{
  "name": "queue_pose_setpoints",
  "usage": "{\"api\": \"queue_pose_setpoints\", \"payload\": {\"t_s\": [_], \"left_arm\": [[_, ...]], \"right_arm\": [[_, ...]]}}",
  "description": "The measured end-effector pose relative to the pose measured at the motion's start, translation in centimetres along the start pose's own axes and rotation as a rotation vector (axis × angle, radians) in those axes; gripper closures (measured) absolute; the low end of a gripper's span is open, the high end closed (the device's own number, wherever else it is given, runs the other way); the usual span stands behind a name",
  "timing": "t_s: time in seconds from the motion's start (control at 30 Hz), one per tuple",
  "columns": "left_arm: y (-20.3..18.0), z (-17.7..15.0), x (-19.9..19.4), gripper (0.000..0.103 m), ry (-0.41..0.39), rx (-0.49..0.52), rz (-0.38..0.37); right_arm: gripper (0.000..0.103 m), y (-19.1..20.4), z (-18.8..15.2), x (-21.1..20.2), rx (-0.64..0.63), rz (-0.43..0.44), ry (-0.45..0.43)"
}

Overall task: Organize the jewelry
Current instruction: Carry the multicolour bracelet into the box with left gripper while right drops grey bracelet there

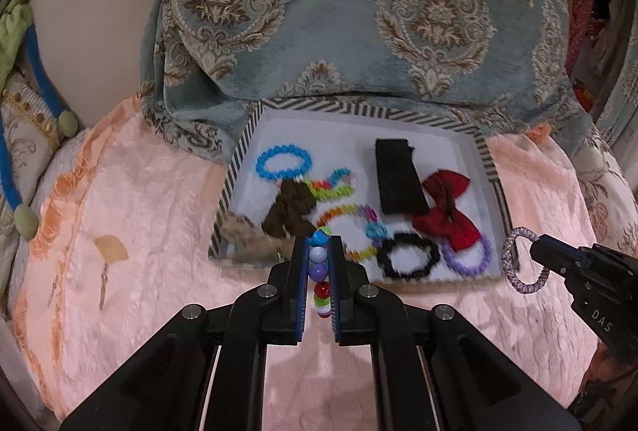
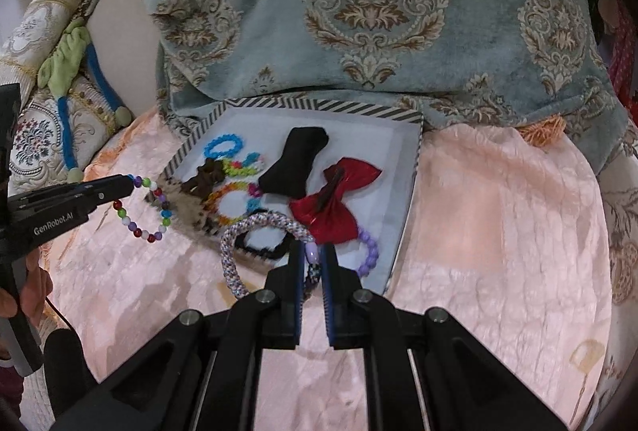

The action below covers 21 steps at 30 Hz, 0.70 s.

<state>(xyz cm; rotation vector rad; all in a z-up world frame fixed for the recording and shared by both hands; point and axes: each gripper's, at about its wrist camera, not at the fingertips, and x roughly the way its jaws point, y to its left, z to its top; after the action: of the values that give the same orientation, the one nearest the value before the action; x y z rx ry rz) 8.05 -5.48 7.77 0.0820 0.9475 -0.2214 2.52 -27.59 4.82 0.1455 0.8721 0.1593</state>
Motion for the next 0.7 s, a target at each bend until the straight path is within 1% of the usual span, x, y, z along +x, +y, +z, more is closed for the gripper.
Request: {"api": "queue_pose_setpoints", "payload": {"t_s": [0.13,0.3,0.5,0.7], "left_arm": [[-0.2,2.0,1.4,0.103,-0.003,0.013,0.018],[-1.0,4.7,3.6,0.103,-0.004,0.029,0.031],[-2.4,7.8,7.0,0.103,-0.008,0.02,0.015],[-2.7,9.5,10.7,0.103,-0.002,0.005,-0.018]], "right_arm": [[0.095,-1.1,1.9,1.9,0.012,-0.008,0.011],[0.095,-2.5,4.7,4.9,0.064,0.002,0.03],[0.095,-3.1,7.3,8.7,0.055,-0.033,0.05],[0.095,-4.2,8.7,12.1,0.047,-0.083,0.076]]}}
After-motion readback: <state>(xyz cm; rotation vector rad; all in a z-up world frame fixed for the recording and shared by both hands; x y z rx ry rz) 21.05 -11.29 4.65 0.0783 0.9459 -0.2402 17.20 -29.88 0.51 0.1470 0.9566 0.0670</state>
